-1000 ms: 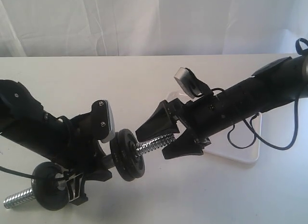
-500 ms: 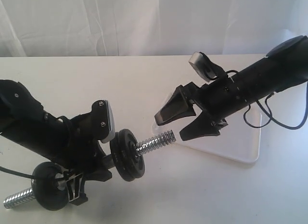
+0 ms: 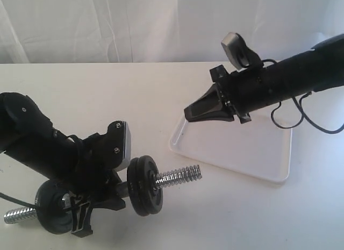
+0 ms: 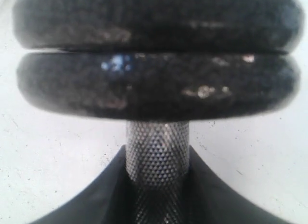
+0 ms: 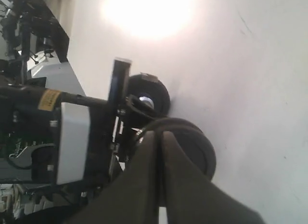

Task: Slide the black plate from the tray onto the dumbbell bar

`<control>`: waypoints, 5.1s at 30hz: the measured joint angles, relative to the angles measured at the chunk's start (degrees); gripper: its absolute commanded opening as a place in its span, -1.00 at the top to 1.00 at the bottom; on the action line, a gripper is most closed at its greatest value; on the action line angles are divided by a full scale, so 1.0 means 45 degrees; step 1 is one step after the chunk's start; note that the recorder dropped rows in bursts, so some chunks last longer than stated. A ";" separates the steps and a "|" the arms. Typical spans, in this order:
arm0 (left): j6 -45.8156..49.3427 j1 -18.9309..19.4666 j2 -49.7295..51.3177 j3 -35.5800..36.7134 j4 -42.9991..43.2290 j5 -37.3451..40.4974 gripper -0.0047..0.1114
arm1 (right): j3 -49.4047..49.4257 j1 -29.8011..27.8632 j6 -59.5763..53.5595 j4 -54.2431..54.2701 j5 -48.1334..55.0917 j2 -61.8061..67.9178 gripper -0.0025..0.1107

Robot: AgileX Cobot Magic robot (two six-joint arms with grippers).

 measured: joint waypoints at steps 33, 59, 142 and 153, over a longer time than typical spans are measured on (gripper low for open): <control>0.1748 0.0000 0.1169 -0.0049 -0.0550 0.0194 0.92 | 0.1101 0.0000 -0.1645 0.0513 0.0105 -0.5764 0.94; 0.0464 0.0023 0.1498 -0.0343 0.0057 0.0664 0.05 | 0.1101 0.0000 -0.1645 0.0513 0.0105 -0.5764 0.94; 0.5650 -0.2860 0.4555 -0.5068 -0.3911 -0.0231 0.92 | 0.1101 0.0000 -0.1176 0.0513 0.0105 -0.5764 0.94; 0.5650 -0.3805 0.5804 -0.6706 -0.3998 -0.0598 0.92 | 0.1101 0.0000 -0.1095 0.0513 0.0105 -0.5764 0.94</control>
